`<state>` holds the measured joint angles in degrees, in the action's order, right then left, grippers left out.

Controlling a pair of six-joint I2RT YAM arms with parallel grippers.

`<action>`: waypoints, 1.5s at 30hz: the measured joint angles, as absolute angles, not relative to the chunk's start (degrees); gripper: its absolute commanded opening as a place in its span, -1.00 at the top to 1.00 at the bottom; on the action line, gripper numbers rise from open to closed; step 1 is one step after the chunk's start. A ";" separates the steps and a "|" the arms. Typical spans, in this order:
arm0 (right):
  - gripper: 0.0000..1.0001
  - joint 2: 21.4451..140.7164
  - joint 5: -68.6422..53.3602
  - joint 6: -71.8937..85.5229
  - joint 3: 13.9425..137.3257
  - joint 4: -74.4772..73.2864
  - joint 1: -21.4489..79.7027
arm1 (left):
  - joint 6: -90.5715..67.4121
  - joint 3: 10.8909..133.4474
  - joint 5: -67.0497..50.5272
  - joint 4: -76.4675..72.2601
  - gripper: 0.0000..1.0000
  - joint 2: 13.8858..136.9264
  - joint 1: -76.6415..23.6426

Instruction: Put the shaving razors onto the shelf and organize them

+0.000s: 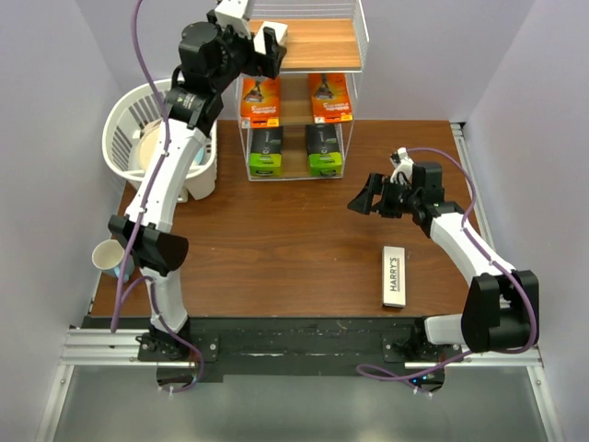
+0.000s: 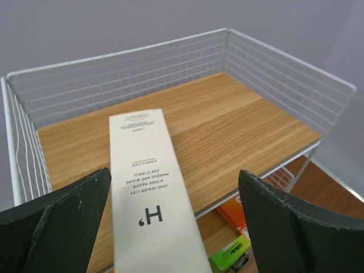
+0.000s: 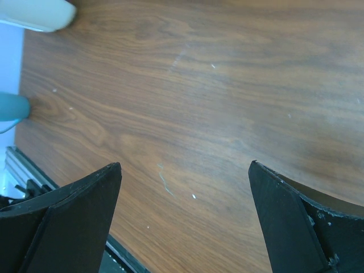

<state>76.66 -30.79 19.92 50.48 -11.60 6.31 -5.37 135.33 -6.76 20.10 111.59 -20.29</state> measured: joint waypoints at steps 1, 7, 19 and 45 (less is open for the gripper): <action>-0.98 76.66 -31.44 19.90 50.87 -11.35 6.31 | -5.37 135.33 -8.69 19.07 -1.00 111.26 -20.23; -0.32 77.06 -33.82 17.91 61.82 -10.98 7.42 | -4.23 133.21 -15.29 14.20 -0.90 105.01 -19.94; 1.00 88.01 -20.51 11.49 100.07 -5.50 23.38 | 1.34 94.00 -10.02 0.27 1.00 71.68 -17.63; 1.00 119.83 7.75 2.31 132.05 -3.88 35.51 | -3.14 79.59 -19.18 -2.13 1.00 73.41 -16.62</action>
